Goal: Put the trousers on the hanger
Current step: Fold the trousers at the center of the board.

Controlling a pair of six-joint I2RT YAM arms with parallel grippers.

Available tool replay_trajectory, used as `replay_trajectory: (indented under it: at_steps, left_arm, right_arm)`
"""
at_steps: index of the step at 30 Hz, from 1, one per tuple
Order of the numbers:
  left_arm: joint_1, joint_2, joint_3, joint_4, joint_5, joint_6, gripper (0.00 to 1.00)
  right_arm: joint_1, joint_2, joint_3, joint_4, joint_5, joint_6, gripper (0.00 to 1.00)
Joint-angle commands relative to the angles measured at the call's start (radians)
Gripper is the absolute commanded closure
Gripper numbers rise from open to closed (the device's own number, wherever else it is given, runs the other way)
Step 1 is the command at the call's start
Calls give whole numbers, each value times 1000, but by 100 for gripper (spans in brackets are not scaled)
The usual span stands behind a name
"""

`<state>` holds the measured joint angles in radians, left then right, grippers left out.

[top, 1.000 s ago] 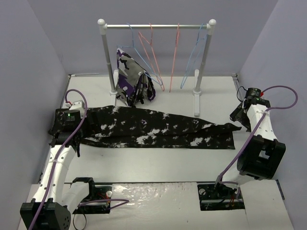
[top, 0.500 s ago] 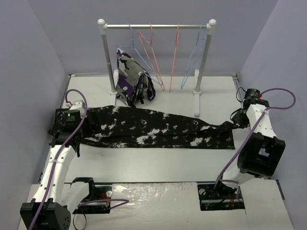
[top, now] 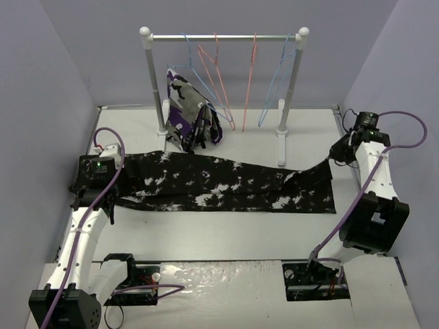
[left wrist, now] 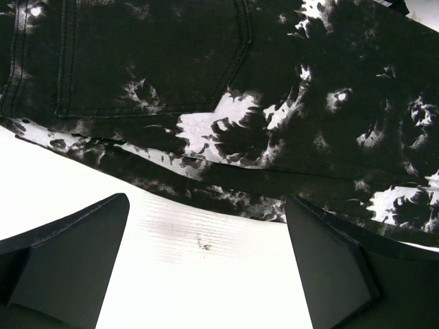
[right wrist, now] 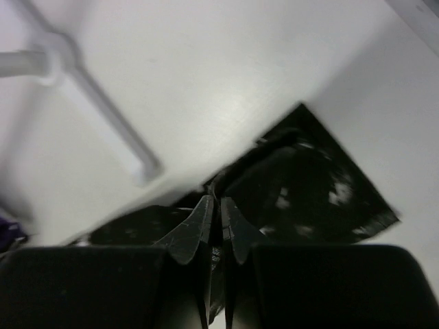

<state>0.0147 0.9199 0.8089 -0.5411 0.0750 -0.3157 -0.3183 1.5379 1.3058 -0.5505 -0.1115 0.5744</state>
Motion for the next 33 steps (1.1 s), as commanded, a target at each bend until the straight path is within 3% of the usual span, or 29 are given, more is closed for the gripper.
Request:
replay_trajectory:
  at_steps: [1, 4, 10, 17, 20, 24, 28, 33]
  left_arm:
    - [-4, 0, 30, 33, 3, 1, 3]
    - [-4, 0, 30, 33, 5, 1, 3]
    - [-4, -6, 30, 30, 0, 1, 3]
    - [-4, -15, 29, 24, -8, 3, 3]
    - [-4, -14, 28, 23, -9, 3, 3]
    - [-4, -12, 26, 23, -9, 1, 3]
    - [-4, -13, 26, 24, -11, 1, 3]
    - [-4, -16, 24, 23, -9, 2, 3]
  right_arm:
    - [39, -114, 120, 234, -188, 72, 100]
    - [41, -218, 52, 387, -203, 53, 100]
    - [42, -357, -256, 431, -142, -44, 100]
    - [40, -509, -569, 377, 221, -93, 100]
    - [34, -487, -585, 321, 331, -65, 98]
    - [13, -391, -558, 157, 423, 53, 84]
    - [-25, -261, -504, 50, 428, 97, 75]
    - [-38, -177, -469, 3, 349, 40, 74]
